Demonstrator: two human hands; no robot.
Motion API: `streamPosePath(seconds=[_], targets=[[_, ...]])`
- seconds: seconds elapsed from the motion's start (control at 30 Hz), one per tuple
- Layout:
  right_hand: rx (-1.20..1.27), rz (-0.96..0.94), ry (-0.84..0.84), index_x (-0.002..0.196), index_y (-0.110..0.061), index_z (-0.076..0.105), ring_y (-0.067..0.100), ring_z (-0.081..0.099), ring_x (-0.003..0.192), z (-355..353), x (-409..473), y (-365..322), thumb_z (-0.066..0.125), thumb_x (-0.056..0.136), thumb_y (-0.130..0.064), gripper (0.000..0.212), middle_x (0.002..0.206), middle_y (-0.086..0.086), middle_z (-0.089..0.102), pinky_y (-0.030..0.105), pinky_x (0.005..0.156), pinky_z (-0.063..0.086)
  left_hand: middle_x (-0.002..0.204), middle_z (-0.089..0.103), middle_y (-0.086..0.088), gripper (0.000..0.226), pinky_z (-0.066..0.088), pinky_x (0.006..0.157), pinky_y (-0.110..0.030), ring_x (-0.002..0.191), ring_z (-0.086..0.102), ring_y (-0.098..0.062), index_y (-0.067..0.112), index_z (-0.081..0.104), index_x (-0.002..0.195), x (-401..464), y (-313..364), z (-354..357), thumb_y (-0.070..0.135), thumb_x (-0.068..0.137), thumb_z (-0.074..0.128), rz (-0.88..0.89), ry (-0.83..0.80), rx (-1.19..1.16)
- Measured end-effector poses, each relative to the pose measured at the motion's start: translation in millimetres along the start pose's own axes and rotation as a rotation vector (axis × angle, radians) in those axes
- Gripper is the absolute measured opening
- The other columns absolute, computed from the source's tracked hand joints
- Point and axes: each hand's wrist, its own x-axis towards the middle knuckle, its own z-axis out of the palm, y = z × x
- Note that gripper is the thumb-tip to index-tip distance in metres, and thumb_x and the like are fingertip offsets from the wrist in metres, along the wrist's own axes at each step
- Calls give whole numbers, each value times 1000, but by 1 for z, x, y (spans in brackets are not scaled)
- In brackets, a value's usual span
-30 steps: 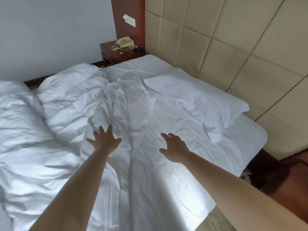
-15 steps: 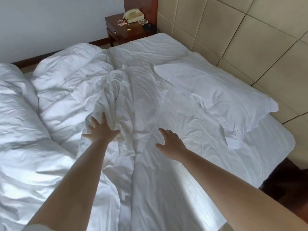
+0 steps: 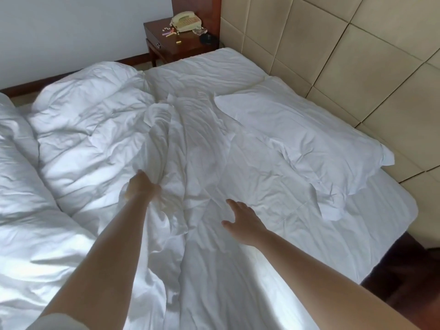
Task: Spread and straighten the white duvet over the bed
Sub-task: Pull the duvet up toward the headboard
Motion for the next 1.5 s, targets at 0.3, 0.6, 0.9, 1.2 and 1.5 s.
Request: streamPosePath(seconds=[0.3,0.6,0.9,1.2,1.5], targets=[[430,83,151,149,-18,27,25,31,140,-38,-22,18,35,99,-47,58,153,9,30,34,111,25,91,59,-10,44,44,44,-15,79,58,-22,4,61,115,-130,77,19,-9,73,61,440,-384,-321],[451,262,106,147,-11,21,33,46,127,-57,-68,100,62,85,-35,78,141,13,44,35,100,40,101,58,-2,51,40,69,-18,96,53,-16,9,56,125,-312,78,87,-2,76,67,736,-891,222],[215,42,65,138,-29,42,27,55,117,-67,-110,180,48,90,-21,49,128,6,58,32,96,45,107,68,-7,37,57,76,-27,97,65,-22,14,65,119,-272,109,100,2,85,58,355,-494,82],[444,-11,-759,138,-13,48,24,53,122,-85,-185,210,53,93,-4,46,135,10,54,32,97,46,122,50,-18,96,52,84,-37,99,59,-32,11,18,146,-288,179,136,31,72,78,-109,-86,-517],[981,383,-203,135,-20,47,25,63,102,-99,-176,269,48,94,-47,49,114,8,60,37,87,47,93,62,-21,34,53,72,-30,75,65,-24,-1,61,98,-345,181,110,-12,67,55,130,-916,-668]])
